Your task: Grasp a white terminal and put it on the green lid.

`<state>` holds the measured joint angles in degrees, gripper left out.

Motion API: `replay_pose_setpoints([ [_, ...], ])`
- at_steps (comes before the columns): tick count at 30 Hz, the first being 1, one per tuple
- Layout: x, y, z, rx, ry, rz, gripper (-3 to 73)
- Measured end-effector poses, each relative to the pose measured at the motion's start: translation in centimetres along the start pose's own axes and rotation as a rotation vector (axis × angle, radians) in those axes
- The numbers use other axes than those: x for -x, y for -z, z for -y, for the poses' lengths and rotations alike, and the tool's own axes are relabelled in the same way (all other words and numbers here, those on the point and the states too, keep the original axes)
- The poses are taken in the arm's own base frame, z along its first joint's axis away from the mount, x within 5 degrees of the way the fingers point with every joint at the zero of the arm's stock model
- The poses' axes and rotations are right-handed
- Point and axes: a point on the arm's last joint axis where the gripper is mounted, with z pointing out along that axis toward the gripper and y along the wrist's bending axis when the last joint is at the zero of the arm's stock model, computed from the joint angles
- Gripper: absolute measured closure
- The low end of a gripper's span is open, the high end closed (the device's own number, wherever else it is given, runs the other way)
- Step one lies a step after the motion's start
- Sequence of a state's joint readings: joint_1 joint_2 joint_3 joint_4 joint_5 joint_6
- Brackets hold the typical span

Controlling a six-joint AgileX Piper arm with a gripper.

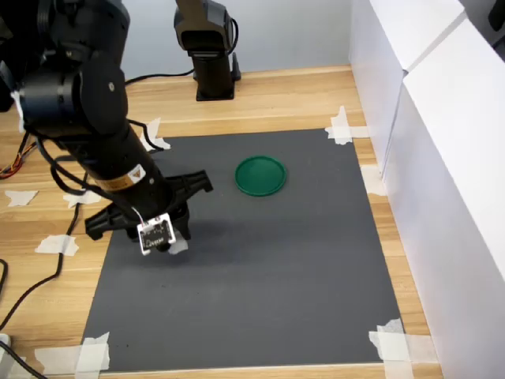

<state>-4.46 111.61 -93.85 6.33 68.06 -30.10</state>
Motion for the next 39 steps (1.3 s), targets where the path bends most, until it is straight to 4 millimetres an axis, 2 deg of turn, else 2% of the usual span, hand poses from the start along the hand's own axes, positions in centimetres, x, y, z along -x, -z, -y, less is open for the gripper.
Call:
replay_pose_setpoints([
  [6, -2.7, 2.8, -2.3, 0.047, 0.020, 0.029, 41.9],
  [11, -5.7, 4.3, -4.8, 0.093, 0.050, 0.041, 41.9],
  [15, -7.3, 4.6, -8.4, 0.105, 0.147, 0.021, 41.9],
  [19, -8.1, 4.7, -11.9, 0.120, 0.216, 0.027, 41.9],
  [23, -9.1, 4.0, -14.3, 0.134, 0.251, 0.012, 41.9],
  [26, -9.7, 2.8, -15.3, 0.138, 0.258, 0.003, 41.9],
  [32, -10.4, 0.4, -15.1, 0.096, 0.249, 0.013, 41.9],
  [39, -9.6, -2.0, -14.7, 0.081, 0.233, 0.004, 41.9],
])
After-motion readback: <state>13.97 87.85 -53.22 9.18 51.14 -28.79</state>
